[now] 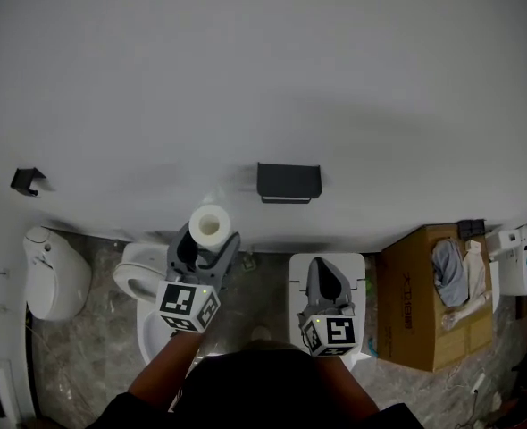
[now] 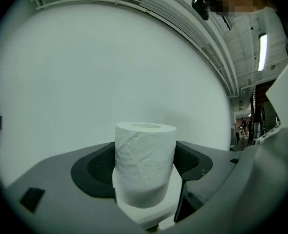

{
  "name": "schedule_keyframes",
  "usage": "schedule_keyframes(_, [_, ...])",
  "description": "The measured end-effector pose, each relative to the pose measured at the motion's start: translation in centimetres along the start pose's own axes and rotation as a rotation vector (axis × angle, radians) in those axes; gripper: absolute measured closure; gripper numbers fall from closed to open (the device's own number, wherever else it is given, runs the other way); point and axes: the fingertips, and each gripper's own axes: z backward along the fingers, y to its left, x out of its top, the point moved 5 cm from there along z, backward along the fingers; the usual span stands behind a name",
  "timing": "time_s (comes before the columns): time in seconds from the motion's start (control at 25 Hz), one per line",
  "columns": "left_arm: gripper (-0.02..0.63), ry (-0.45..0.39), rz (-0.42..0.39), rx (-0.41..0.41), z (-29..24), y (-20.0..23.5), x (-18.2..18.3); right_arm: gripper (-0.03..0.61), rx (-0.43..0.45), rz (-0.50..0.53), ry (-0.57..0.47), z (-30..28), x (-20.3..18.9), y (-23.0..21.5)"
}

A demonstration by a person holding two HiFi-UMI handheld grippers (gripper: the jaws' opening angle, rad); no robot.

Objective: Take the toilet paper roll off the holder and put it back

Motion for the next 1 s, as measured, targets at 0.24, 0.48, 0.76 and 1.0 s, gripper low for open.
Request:
schedule_keyframes(0.24, [0.252, 0.037, 0.034, 0.056, 6.8, 0.1, -3.5, 0.580, 0.030, 0.048, -0.002, 1.3, 0.1, 3.3])
schedule_keyframes(0.48, [0.252, 0.056, 0.016, 0.034, 9.7, -0.6, -4.8, 0.580, 0.043, 0.033, 0.004, 2.5, -0.7, 5.4])
schedule_keyframes(0.76, [0.252, 0.063, 0.026, 0.009, 9.8, -1.3, -4.7, 0.580, 0.038, 0.046, 0.019, 3.4, -0.7, 5.8])
schedule_keyframes(1.0, [0.252, 0.027, -0.022, -0.028, 7.5, -2.5, -3.0, 0.580, 0.022, 0.047, 0.017, 3.6, -1.3, 4.3])
